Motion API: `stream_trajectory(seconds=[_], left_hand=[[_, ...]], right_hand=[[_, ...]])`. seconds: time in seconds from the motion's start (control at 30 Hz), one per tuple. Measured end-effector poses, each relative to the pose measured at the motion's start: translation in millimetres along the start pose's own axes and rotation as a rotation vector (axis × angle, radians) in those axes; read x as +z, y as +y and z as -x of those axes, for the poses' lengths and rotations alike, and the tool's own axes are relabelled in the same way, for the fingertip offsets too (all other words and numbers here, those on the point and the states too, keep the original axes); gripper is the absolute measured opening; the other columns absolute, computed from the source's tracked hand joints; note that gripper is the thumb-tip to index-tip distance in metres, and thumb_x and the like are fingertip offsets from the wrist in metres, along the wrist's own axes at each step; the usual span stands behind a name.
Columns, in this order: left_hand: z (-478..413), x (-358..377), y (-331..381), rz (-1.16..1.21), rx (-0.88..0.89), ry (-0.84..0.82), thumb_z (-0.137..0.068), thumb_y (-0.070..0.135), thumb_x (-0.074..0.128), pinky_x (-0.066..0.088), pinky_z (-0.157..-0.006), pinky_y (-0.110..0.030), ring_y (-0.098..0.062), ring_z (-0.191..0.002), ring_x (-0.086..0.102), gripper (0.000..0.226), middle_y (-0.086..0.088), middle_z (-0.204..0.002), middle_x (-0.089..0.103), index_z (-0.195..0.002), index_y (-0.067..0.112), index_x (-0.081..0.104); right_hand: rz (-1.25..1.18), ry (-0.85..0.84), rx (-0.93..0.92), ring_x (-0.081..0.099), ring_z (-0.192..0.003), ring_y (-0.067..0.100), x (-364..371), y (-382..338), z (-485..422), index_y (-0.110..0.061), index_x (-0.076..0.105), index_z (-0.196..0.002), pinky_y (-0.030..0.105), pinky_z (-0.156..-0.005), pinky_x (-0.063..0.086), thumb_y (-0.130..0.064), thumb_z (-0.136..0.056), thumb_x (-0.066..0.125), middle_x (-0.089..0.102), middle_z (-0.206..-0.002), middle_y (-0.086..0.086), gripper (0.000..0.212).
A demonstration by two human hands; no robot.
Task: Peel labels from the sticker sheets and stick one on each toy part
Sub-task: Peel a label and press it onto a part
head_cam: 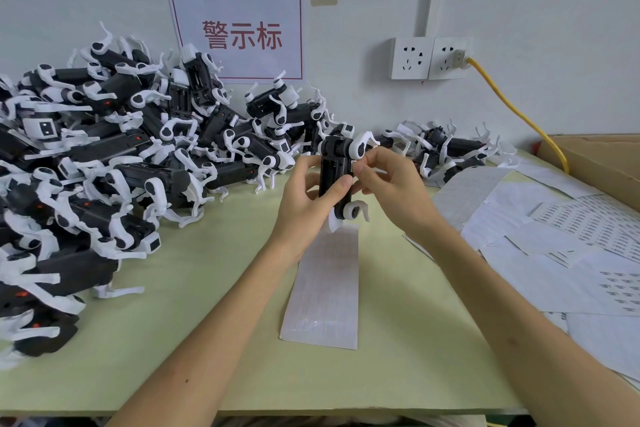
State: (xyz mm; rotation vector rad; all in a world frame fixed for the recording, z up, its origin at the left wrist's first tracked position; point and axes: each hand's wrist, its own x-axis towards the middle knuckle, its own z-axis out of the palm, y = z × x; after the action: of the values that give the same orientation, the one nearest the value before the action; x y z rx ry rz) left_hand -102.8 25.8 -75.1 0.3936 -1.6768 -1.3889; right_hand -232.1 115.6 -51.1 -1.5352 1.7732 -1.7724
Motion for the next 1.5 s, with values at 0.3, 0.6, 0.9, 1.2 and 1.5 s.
stream_trajectory(seconds=[0.3,0.6,0.9,1.2,1.5], left_hand=[[-0.1,-0.8,5.0,0.051,-0.035,-0.036,-0.087,0.037,0.072,0.057,-0.088,-0.031,-0.016,-0.103,0.073,0.037,-0.001,-0.112,0.076,-0.119,0.024,0.059],[1.9,-0.9,9.1,0.086,-0.115,-0.187,-0.103,0.03,0.058,0.056,-0.082,-0.027,-0.014,-0.093,0.071,0.02,-0.003,-0.102,0.075,-0.12,0.019,0.059],[0.1,-12.4,13.2,0.117,-0.107,-0.299,-0.098,0.034,0.059,0.054,-0.084,-0.026,-0.02,-0.096,0.07,0.034,-0.007,-0.102,0.072,-0.126,0.014,0.058],[-1.1,-12.2,13.4,0.153,-0.147,-0.267,-0.096,0.04,0.059,0.046,-0.103,-0.064,-0.027,-0.105,0.068,0.043,-0.011,-0.113,0.068,-0.129,0.014,0.059],[1.4,-4.4,8.6,0.103,-0.169,-0.234,-0.092,0.044,0.062,0.055,-0.09,-0.045,-0.019,-0.098,0.069,0.032,-0.003,-0.101,0.071,-0.114,0.02,0.064]], right_hand=[[-0.171,0.008,0.191,0.067,-0.068,0.015,-5.6,1.7,-1.5,-0.012,0.058,-0.07,0.027,-0.071,0.054,-0.034,-0.092,0.073,0.071,-0.073,0.004,0.035],[-0.333,-0.126,0.141,0.052,-0.061,0.016,-2.6,0.5,0.2,-0.011,0.05,-0.077,0.028,-0.065,0.043,-0.034,-0.096,0.065,0.056,-0.066,-0.002,0.033],[-0.444,-0.278,0.07,0.051,-0.061,0.015,-8.8,8.8,-1.5,0.019,0.048,-0.098,0.027,-0.064,0.047,-0.033,-0.093,0.064,0.058,-0.071,-0.002,0.054],[-0.509,-0.243,0.136,0.049,-0.066,0.018,-7.9,9.0,-2.0,-0.017,0.06,-0.077,0.027,-0.066,0.046,-0.023,-0.097,0.056,0.056,-0.072,0.0,0.022],[-0.445,-0.223,0.135,0.052,-0.078,0.03,-6.1,12.0,-1.3,0.018,0.049,-0.099,0.034,-0.071,0.046,-0.035,-0.093,0.068,0.056,-0.088,0.019,0.056]])
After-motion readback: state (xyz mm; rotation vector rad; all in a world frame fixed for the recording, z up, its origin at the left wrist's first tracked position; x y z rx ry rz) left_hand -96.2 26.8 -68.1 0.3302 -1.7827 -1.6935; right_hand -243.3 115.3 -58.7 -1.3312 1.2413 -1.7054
